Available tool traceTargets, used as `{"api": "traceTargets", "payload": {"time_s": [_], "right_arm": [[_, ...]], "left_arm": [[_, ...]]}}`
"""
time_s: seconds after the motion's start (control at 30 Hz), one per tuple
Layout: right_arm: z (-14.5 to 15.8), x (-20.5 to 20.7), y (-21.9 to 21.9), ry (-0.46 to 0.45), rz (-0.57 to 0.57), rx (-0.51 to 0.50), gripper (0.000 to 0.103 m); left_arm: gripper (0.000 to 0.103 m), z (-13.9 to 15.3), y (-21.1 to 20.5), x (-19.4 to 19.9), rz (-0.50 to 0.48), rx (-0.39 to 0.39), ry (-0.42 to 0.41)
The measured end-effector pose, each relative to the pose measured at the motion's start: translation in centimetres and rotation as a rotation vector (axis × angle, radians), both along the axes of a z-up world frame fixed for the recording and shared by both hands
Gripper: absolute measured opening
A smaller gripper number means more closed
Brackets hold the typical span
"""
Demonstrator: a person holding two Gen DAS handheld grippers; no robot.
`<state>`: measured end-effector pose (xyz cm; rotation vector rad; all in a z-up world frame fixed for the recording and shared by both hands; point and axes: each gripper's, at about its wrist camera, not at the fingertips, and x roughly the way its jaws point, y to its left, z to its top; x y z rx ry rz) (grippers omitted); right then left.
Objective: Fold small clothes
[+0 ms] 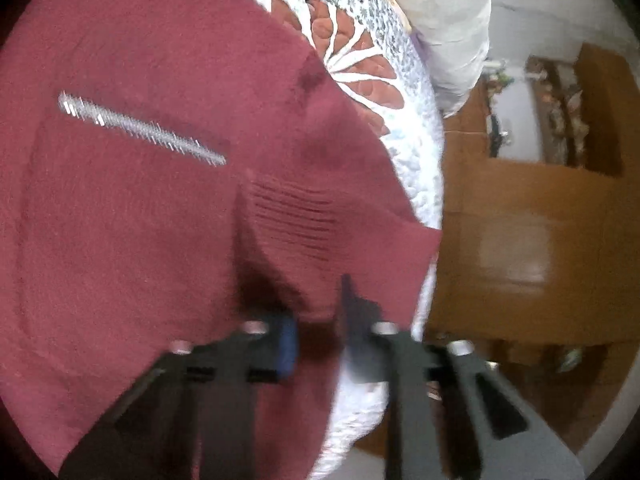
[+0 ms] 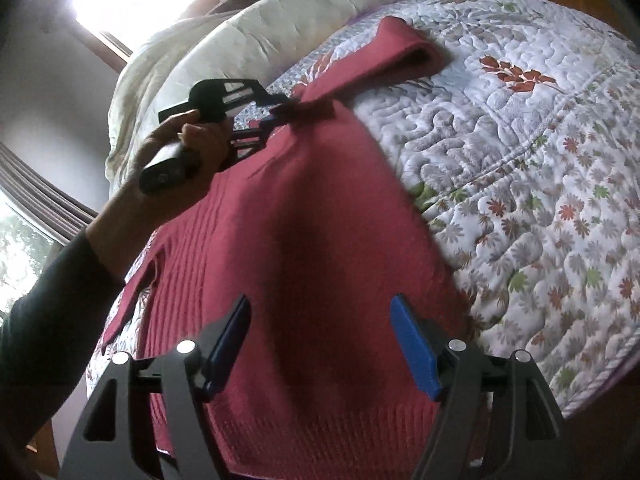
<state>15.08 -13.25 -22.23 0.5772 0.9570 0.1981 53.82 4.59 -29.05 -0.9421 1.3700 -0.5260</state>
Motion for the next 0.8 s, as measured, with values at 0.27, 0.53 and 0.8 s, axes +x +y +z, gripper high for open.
{"api": "traceTargets", "payload": {"time_s": [0.27, 0.53, 0.8], "right_arm": [[-0.1, -0.8, -0.6, 0.013, -0.017, 0.007, 0.073], [0.3, -0.3, 0.8, 0.022, 0.008, 0.031, 0.073], [0.7, 0.1, 1.8, 0.023, 0.030, 0.021, 0.073]], "left_arm": [[0.008, 7.6, 5.5, 0.9, 0.007, 0.126, -0.190], [0.008, 11.3, 14.9, 0.9, 0.042, 0.261, -0.244], [0.008, 9.8, 22.9, -0.3, 0.105, 0.325, -0.204]]}}
